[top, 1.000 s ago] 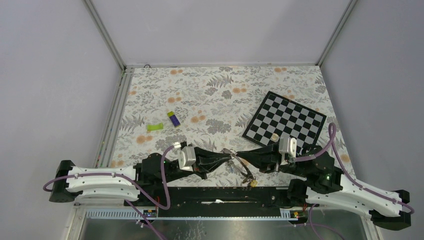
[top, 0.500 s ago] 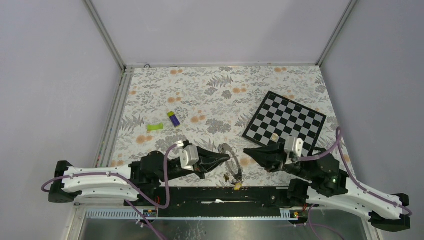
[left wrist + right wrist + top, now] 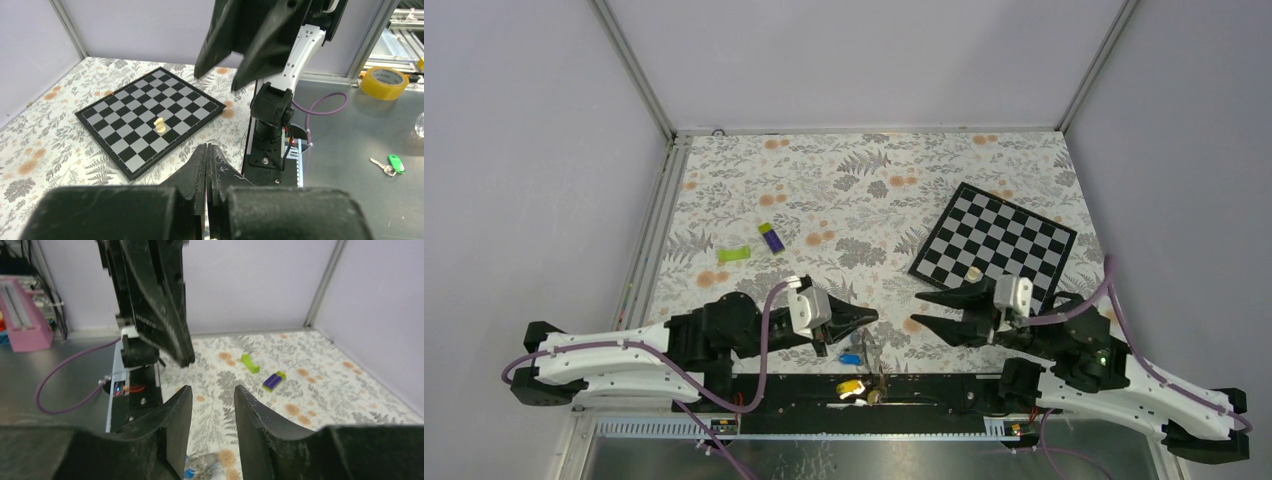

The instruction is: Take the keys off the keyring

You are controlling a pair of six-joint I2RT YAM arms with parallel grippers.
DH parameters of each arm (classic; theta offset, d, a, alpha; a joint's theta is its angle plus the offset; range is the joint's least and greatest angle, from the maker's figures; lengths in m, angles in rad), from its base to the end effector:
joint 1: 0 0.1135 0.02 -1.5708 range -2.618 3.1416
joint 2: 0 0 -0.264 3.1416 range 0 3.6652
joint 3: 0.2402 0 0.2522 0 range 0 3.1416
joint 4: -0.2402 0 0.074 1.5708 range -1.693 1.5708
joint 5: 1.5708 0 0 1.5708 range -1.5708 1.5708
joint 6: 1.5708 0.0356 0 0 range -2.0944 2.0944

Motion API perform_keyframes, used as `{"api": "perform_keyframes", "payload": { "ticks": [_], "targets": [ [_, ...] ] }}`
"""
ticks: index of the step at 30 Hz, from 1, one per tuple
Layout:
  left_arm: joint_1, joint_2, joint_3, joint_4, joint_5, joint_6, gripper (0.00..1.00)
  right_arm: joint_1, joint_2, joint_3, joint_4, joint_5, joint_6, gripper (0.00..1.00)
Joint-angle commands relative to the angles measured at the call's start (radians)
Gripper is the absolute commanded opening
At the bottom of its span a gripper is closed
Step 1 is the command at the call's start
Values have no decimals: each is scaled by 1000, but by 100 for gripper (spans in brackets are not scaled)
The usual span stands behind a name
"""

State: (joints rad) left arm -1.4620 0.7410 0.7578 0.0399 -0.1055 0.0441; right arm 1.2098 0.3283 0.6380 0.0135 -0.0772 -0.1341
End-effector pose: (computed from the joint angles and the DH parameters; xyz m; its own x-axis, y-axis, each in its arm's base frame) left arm 0.0231 -0.1769 0.3620 0.0492 -0.0469 -0.9977 0.9759 0.2148 0.0381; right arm 0.0288 0.0842 0.3652 0.2393 0.2565 -0.9364 -0.9350 0.3209 -0.1510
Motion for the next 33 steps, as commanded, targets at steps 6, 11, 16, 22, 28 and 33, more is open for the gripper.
{"api": "perform_keyframes", "payload": {
  "ticks": [6,11,16,22,28,33],
  "targets": [
    [1,-26,65,8,9,13,0,-4,80,-55,93,-71,51,47],
    [2,-26,45,-37,-93,-75,0,-4,61,-45,2,234,158,46],
    [6,-11,-5,-128,-413,-333,13,-4,121,26,-299,555,458,49],
    [84,46,-87,-62,-370,-457,40,-4,232,34,-481,641,713,53],
    [222,157,-72,-123,-269,-593,58,-14,369,46,-578,632,842,57],
    [301,229,-51,-181,-194,-655,65,-169,457,43,-605,450,880,60]
  ]
}}
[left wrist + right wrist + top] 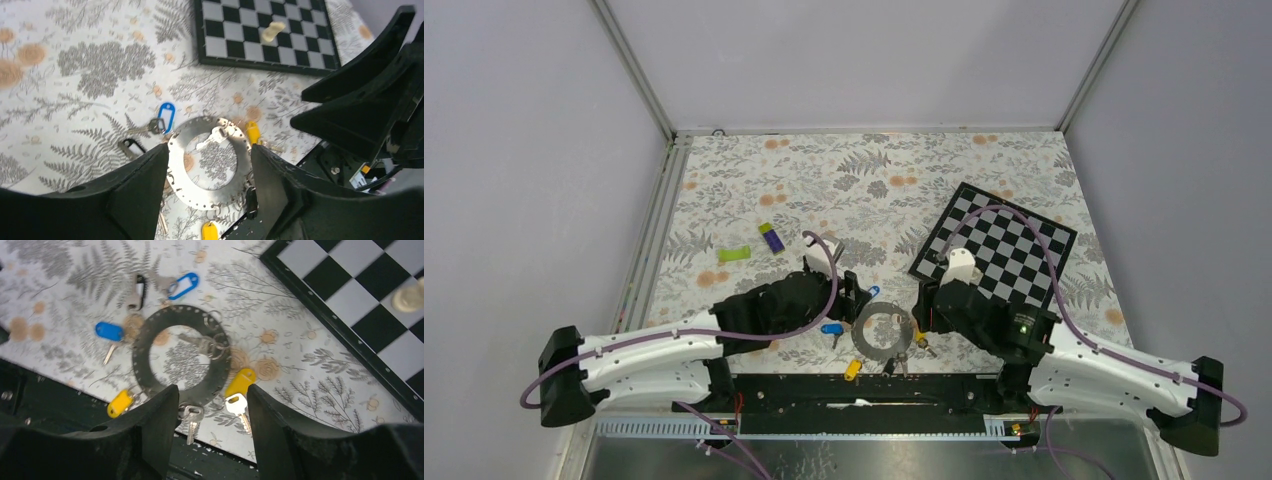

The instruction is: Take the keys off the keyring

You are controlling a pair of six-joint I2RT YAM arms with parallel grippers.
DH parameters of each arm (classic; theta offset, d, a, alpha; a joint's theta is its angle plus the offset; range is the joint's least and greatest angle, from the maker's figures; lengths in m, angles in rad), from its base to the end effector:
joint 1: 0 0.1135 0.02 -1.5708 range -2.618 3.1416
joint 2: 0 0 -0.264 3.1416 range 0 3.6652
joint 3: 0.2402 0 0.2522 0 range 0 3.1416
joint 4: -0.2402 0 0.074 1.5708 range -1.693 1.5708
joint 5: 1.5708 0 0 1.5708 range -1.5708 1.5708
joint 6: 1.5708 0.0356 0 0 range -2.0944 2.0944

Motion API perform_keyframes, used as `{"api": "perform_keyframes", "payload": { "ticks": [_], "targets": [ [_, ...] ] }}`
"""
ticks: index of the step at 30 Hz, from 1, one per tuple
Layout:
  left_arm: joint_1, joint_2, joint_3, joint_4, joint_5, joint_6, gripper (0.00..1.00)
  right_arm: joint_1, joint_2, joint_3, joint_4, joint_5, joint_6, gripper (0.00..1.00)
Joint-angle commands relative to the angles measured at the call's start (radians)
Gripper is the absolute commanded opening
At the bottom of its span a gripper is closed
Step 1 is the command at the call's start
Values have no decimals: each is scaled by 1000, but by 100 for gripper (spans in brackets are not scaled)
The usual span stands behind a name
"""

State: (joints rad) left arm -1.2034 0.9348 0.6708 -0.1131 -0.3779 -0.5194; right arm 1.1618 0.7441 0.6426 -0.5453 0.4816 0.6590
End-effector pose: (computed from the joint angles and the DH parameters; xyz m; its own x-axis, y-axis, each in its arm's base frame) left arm 0.0894 -0.1958 0.2804 -0.4842 -0.0263 -0.8746 0.5804 0.7383 -0.3435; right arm 0.0787 0.1400 0.2636 -0.5974 -0.0137 -0.8018 -0.3799 0.8854 0.2680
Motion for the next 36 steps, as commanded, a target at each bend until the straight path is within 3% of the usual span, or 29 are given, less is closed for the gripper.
{"api": "perform_keyframes", "payload": {
  "ticks": [1,9,17,22,28,36],
  "targets": [
    [53,42,37,-45,86,-101,68,-189,53,35,-42,-157,81,61],
    [112,-18,-33,-62,88,-174,82,-345,253,101,-19,-371,-21,75],
    [154,-87,-94,-88,60,-189,96,-353,398,215,-96,-309,-42,99],
    [198,-33,-68,-113,97,-134,99,-395,503,350,-166,-312,-91,100],
    [222,28,-7,-121,150,-96,99,-411,505,307,-46,-296,-67,100],
    [224,149,55,-130,203,-116,99,-410,423,256,-101,-233,-103,100]
  ]
}}
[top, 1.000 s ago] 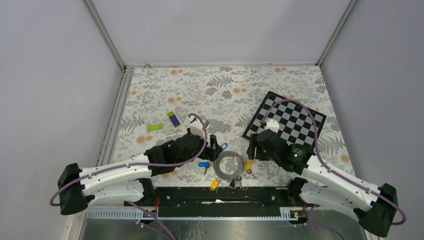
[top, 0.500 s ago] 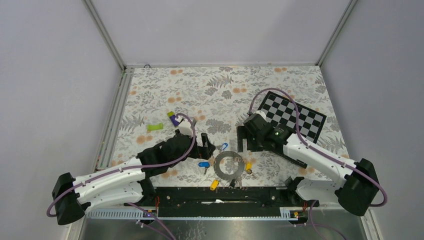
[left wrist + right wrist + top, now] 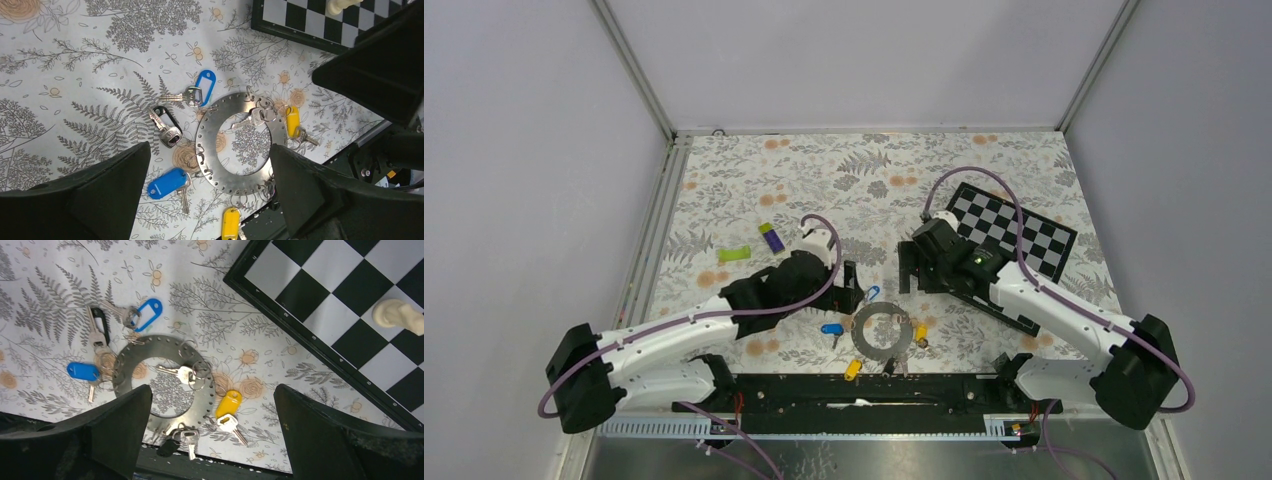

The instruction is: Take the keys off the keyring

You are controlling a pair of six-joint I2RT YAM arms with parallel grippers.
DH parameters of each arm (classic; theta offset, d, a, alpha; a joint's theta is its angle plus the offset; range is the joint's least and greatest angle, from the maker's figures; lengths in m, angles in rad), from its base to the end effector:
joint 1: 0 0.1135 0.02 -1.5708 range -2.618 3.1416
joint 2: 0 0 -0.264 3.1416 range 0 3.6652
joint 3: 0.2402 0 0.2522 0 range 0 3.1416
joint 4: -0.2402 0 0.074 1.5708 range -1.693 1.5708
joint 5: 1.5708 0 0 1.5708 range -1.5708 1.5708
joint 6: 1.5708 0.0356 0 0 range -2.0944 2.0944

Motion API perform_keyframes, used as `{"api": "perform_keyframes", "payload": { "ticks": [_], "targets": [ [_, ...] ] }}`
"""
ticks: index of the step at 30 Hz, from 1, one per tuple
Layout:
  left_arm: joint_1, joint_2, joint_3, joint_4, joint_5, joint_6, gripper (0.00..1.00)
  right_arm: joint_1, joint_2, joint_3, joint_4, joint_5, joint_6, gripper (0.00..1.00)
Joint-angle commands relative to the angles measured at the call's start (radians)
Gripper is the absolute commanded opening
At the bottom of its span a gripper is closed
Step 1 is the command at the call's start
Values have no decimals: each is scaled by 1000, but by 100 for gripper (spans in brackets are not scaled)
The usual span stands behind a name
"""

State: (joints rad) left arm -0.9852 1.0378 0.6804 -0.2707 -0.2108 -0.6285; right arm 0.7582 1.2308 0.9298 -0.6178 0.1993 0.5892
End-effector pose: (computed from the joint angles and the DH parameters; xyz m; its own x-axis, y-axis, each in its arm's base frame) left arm 0.1302 -0.1829 0.2475 -0.6868 -0.0046 -0.7268 0.3926 0.8392 -0.3763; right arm 0.1862 0.1666 0.2605 -0.8059 -0.0130 -0.5919 -0.1671 0.9641 0.2063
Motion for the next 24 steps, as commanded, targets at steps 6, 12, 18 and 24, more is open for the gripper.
{"api": "perform_keyframes", "payload": {
  "ticks": [6,12,18,24],
  "targets": [
    [10,134,36,105,-7,-89,98,-7,-138,-96,-48,61,-98,97],
    [19,271,97,94,-36,-228,83,-8,-192,-147,-52,52,-88,90],
    [25,333,133,2,-120,-321,61,-8,-224,-179,-25,26,-28,83],
    [34,302,120,-70,-168,-296,63,-7,-241,-217,21,-63,16,78]
  ]
}}
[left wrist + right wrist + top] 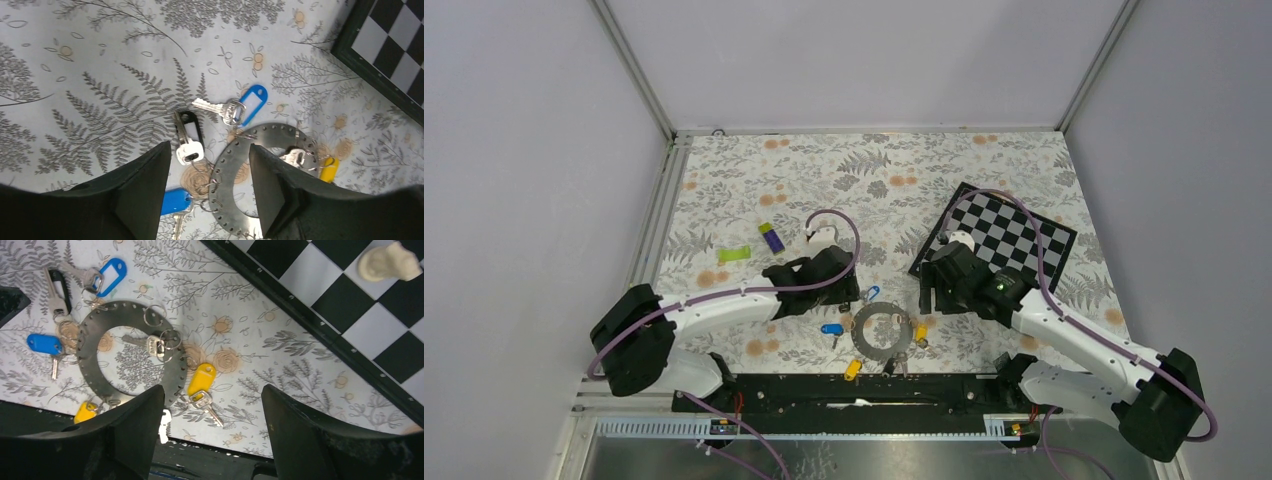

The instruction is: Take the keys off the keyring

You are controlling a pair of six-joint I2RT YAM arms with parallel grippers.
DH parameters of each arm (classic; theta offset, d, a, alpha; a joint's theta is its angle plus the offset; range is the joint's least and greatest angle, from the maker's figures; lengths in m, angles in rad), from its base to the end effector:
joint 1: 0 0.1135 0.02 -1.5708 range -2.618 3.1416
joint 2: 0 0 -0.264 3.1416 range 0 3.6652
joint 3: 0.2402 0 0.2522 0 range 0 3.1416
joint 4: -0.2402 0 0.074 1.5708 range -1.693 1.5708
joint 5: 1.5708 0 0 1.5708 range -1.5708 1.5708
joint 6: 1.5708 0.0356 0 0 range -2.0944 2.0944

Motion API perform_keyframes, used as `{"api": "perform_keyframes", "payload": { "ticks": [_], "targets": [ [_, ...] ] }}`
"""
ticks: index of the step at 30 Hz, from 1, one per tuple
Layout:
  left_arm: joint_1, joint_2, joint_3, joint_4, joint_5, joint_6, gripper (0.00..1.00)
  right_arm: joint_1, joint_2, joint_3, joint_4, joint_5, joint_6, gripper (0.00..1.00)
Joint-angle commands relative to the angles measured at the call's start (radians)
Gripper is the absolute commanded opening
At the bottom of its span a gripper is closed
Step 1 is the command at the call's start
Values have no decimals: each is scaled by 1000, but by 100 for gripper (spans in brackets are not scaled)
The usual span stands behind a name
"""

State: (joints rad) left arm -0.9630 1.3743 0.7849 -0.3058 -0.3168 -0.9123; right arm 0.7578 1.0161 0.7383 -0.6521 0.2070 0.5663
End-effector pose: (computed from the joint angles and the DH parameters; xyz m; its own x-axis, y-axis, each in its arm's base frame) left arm 0.1649 -0.2177 0.2020 -0.8017 -0.1637 -0.5749 0.0568 0.9366 -0.3459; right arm 0.1489 0.1308 0.2412 -0.8043 -0.0382 -0.5930 -0.1799 0.9667 0.1818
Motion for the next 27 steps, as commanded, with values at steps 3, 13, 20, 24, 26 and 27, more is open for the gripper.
{"api": "perform_keyframes", "payload": {
  "ticks": [3,13,20,24,26,27],
  "targets": [
    [13,-49,-13,0,-3,30,67,-6,-46,-61,104,-99,21,77],
    [13,-152,-180,74,62,51,68,-7,151,-46,310,-141,-88,74],
    [13,-196,-249,103,78,13,67,-6,425,133,321,-164,-83,60],
    [13,-222,-281,125,71,9,69,18,525,214,283,-114,-65,60],
    [13,-228,-280,120,68,19,70,39,564,250,238,-71,-51,60],
    [13,-229,-280,119,67,23,70,50,582,264,220,-53,-39,60]
  ]
}}
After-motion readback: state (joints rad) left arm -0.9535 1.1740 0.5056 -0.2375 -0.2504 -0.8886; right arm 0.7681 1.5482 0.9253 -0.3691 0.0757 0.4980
